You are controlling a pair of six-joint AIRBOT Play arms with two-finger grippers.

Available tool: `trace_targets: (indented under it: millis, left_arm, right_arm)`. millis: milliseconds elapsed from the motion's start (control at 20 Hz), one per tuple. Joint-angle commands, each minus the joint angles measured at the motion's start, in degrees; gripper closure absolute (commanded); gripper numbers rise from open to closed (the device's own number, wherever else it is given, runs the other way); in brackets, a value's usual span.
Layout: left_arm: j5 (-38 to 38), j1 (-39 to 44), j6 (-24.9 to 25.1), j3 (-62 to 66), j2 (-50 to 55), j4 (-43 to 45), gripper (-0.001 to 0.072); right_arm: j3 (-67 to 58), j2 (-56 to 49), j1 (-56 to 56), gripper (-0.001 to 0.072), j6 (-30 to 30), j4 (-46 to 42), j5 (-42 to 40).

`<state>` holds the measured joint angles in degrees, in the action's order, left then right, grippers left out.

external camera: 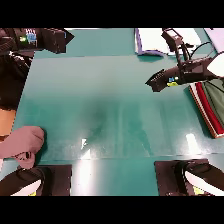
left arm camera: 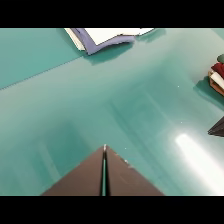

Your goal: Fold the shirts.

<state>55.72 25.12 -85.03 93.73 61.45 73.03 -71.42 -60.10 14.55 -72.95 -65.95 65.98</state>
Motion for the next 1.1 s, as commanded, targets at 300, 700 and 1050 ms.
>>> trace_targets:
  millis: [300,700,1050]
  left_arm:
    - [11.08,-4.87,-4.11,-0.02,-1.77,12.96,0.0678]
    - [31.41,-28.87,-2.97,-33.09,-16.31,24.35,0.0450]
    - [24.28,-34.47,-4.50,-60.15,-16.63,25.20,0.0101]
  right_arm:
    - [0.02,0.04,0.02,0.0695,-0.13,-0.02,0.20]
    - [0.02,0.02,0.02,0.0695,-0.13,-0.02,0.07]
    - [0.02,0.02,0.02,0.0695,-0.13,-0.02,-0.04]
